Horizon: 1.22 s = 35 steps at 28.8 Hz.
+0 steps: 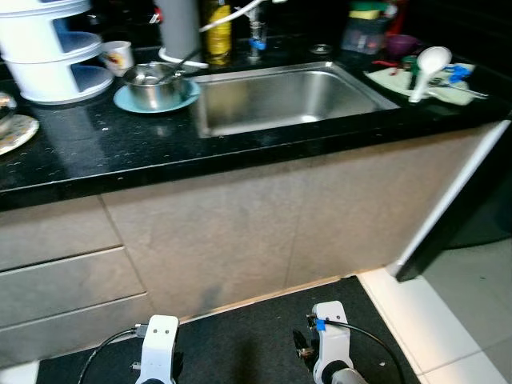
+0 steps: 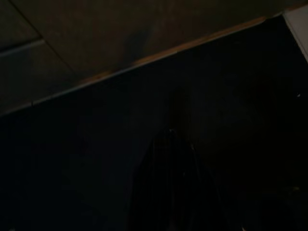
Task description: Kitchen organization
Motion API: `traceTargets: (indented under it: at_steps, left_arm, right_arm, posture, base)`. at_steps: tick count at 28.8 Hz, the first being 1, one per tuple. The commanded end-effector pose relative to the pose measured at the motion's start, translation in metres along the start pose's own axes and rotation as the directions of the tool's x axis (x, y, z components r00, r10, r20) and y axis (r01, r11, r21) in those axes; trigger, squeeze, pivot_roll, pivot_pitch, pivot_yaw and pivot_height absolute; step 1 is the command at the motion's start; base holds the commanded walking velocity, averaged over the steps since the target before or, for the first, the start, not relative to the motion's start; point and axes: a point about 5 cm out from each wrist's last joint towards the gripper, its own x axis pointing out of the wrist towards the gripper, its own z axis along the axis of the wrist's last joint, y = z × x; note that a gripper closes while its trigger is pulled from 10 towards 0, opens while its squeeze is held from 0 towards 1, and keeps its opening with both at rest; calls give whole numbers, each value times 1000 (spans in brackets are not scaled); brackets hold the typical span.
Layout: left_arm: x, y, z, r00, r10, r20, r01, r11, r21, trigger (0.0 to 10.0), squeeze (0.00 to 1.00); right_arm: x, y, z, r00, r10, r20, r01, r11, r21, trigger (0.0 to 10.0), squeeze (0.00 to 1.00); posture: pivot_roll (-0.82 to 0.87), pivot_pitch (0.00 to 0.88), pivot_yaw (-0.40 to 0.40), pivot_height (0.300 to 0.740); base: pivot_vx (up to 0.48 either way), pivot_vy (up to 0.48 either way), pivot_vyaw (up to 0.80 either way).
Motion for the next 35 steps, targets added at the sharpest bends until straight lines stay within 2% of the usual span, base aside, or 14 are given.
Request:
traceTargets:
  at_steps: [1, 4, 6, 8, 11, 17, 20, 35]
  left_arm:
    - [-7, 7, -9, 1000, -4, -5, 5, 1000, 30, 10000, 0]
    - [-7, 7, -8, 1000, -19, 10, 18, 999, 36, 10000, 0]
    - [-8, 7, -8, 1000, -19, 1, 19, 999, 33, 10000, 0]
    - [-8, 10, -7, 1000, -1, -10, 2, 997, 75, 10000, 0]
    - [-8, 8, -9, 999, -17, -38, 20, 997, 71, 10000, 0]
    - [-8, 3, -5, 999, -41, -11, 42, 995, 91, 10000, 0]
    - [-7, -2, -4, 996, -85, -30, 88, 989, 122, 10000, 0]
    - [-6, 3, 8, 998, -56, 25, 52, 988, 148, 10000, 0]
  right_arm:
    - [-1, 7, -7, 1000, 24, -17, -24, 1000, 4, 10000, 0]
    - [-1, 9, -6, 999, 32, -14, -32, 999, -1, 10000, 0]
    - [0, 9, -6, 999, 36, -14, -36, 999, -6, 10000, 0]
    - [1, 9, -6, 999, 48, -18, -49, 998, -26, 10000, 0]
    - [1, 9, -6, 998, 50, -24, -51, 998, -26, 10000, 0]
    - [1, 7, -6, 999, 49, -23, -50, 998, -37, 10000, 0]
    - [1, 5, -5, 999, 44, -21, -45, 998, -37, 10000, 0]
    - [1, 2, -5, 999, 32, -15, -32, 999, -38, 10000, 0]
  posture:
    - [33, 238, -1, 740]
    - [33, 237, -2, 740]
    - [35, 236, -3, 740]
    - [35, 236, -5, 740]
    - [35, 236, -5, 740]
    - [31, 236, -4, 740]
    - [31, 236, -4, 740]
    - [29, 228, -1, 740]
  base:
    - [0, 0, 0]
    - [0, 0, 0]
    - [0, 0, 0]
    - [0, 0, 0]
    - [0, 0, 0]
    - [0, 0, 771]
    - [0, 0, 800]
    - [0, 0, 800]
